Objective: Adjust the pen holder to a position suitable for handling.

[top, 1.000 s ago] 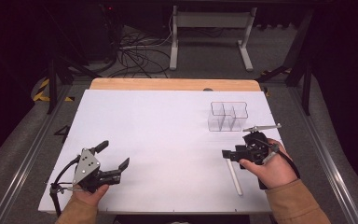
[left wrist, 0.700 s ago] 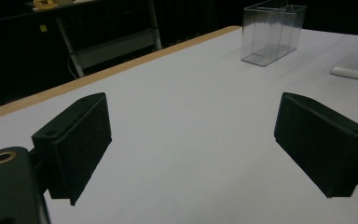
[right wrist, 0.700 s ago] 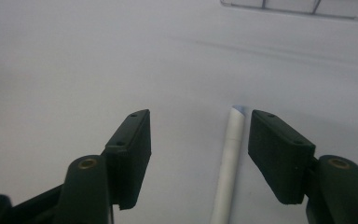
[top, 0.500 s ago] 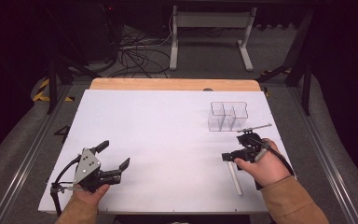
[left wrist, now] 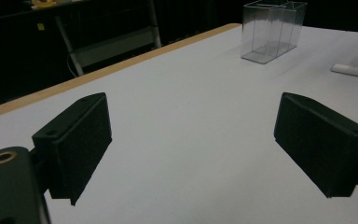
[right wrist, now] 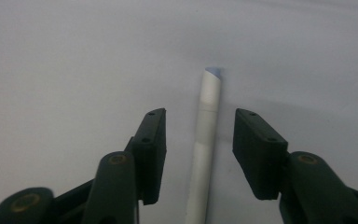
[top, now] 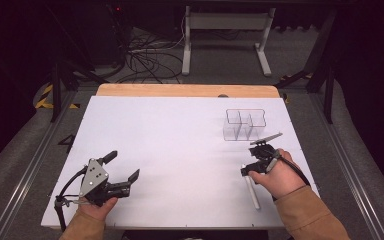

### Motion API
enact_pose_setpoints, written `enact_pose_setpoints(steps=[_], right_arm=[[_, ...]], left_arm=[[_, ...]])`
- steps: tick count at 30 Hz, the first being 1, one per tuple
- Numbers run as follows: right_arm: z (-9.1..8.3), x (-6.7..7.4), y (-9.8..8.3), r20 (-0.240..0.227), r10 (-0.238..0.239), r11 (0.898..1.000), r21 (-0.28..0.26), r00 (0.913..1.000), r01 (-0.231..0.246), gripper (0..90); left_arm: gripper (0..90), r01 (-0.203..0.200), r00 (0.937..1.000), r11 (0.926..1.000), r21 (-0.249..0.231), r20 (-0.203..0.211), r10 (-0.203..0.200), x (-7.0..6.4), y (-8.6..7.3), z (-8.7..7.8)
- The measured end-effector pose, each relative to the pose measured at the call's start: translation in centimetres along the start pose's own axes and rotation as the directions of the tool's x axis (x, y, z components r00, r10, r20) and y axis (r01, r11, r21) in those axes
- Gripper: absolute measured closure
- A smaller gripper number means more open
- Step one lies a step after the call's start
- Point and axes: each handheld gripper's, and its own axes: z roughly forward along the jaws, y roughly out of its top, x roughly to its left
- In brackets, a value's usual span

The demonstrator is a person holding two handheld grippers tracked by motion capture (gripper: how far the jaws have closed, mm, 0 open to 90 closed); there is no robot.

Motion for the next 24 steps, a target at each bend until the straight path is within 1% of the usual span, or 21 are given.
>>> enact_pose_setpoints(steps=[3, 4, 7, 10, 12, 14, 19, 24], right_arm=[[0.2, 0.1, 0.0, 0.016, 0.004, 1.000, 0.021, 0.9999, -0.004, 60.8], [0.4, 0.2, 0.0, 0.026, 0.004, 0.999, 0.036, 0.9996, -0.005, 62.7], [0.7, 0.4, 0.0, 0.049, 0.014, 0.998, 0.053, 0.9987, -0.017, 65.1], [1.0, 0.5, -0.1, 0.055, 0.023, 0.997, 0.074, 0.9982, -0.027, 66.7], [1.0, 0.5, -0.1, 0.056, 0.024, 0.997, 0.076, 0.9981, -0.028, 67.3], [1.2, 0.5, 0.0, 0.068, 0.037, 0.994, 0.097, 0.9970, -0.044, 69.1], [1.6, 0.6, 0.0, 0.075, 0.053, 0.992, 0.113, 0.9958, -0.061, 71.8], [1.9, 0.7, 0.0, 0.088, 0.058, 0.990, 0.122, 0.9945, -0.068, 74.5]], left_arm=[[11.9, 0.000, 1.0000, 1.0000, 0.003, 0.001, 0.000, 0.1, 0.0, 0.0], [12.0, -0.002, 1.0000, 1.0000, 0.003, -0.002, 0.002, 0.0, 0.0, 0.0], [13.1, -0.005, 0.9999, 1.0000, 0.000, -0.009, 0.005, 0.0, 0.0, 0.0], [13.1, -0.004, 1.0000, 1.0000, -0.001, -0.009, 0.004, 0.0, 0.0, 0.0], [13.1, -0.004, 1.0000, 1.0000, 0.001, -0.009, 0.004, 0.0, 0.0, 0.0], [13.1, -0.004, 1.0000, 1.0000, -0.001, -0.009, 0.004, 0.0, 0.0, 0.0], [13.3, -0.005, 0.9999, 1.0000, 0.000, -0.010, 0.005, 0.0, 0.0, 0.0], [13.3, -0.004, 0.9999, 1.0000, -0.001, -0.010, 0.004, 0.0, 0.0, 0.0]])
